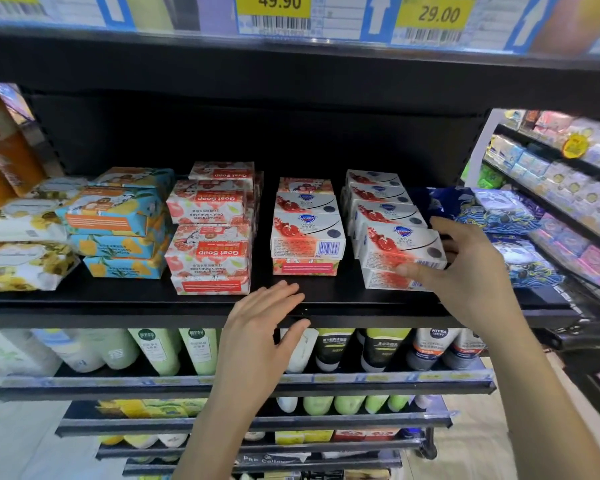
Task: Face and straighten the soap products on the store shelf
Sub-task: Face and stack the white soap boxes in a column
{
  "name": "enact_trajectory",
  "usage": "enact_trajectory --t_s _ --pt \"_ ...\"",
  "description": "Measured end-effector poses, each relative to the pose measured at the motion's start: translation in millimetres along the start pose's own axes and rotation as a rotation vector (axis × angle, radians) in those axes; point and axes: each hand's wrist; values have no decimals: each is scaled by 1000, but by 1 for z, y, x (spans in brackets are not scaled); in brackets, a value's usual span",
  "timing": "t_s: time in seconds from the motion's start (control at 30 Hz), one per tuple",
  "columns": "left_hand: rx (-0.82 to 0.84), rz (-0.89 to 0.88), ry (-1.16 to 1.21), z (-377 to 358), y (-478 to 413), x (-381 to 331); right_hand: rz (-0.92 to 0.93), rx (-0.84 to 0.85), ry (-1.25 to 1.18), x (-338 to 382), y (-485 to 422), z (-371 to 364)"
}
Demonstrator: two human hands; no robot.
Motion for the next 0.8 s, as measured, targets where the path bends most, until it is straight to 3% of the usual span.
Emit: enact_trajectory --t_s 0.13,0.2,0.33,0.53,0.67,0.8 --pt "-1 35 21 3 -1 -6 21 -69 -13 3 14 3" --pt "6 137 91 9 -2 -15 63 -77 -22 7 25 2" --pt "-17 396 435 27 -8 -36 170 -100 -121 21 53 -8" --pt "107 687 915 33 -14 -51 261 -112 -245 35 81 -40" --pt "47 759 1011 35 -14 -44 202 -20 -344 39 86 -46" --pt "42 755 1055 42 -12 -38 -84 109 -687 41 87 -44"
Point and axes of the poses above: each hand's wrist, its own y-axis away from the middle knuckle, its own z-axis out of the back of the hand, x = y × z, and after that the axes turned 9 degrees about -x, right-handed
